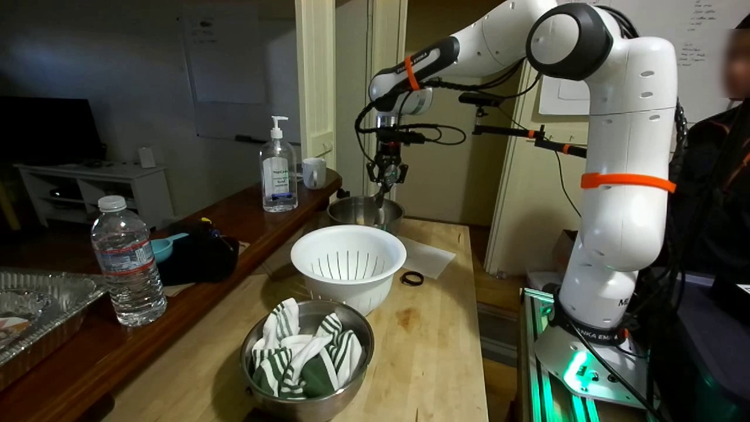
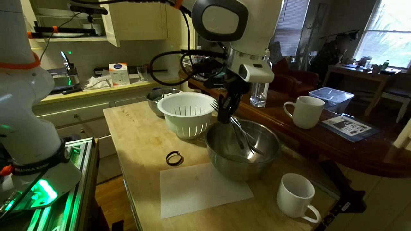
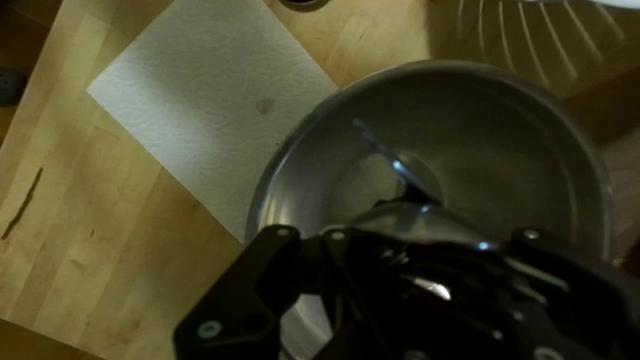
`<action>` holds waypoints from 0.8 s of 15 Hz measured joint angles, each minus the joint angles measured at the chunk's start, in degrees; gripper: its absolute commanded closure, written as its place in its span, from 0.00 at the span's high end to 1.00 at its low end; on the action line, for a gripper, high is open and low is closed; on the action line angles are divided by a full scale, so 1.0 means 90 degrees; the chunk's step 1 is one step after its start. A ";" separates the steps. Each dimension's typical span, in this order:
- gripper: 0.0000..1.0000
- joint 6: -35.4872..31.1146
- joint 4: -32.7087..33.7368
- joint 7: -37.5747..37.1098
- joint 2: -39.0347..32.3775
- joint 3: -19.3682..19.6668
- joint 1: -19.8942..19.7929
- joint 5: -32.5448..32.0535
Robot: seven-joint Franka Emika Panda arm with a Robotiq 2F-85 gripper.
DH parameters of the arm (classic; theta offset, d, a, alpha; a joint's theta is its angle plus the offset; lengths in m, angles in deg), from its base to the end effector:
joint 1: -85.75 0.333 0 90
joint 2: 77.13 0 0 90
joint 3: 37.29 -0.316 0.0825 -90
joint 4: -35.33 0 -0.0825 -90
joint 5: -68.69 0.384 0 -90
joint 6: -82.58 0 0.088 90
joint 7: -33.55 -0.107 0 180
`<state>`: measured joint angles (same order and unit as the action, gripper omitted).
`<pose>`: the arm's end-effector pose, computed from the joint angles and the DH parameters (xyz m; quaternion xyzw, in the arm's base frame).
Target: Move the cutlery to the silver bowl on the right
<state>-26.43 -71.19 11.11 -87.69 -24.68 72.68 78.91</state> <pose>0.5402 -0.2396 0.4119 -0.8948 0.4370 0.0655 0.0639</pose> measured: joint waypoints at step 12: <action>0.02 -0.0001 0.0217 -0.0004 -0.0461 -0.0228 0.0110 0.0476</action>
<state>-26.44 -69.23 11.07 -91.85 -26.73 73.67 83.20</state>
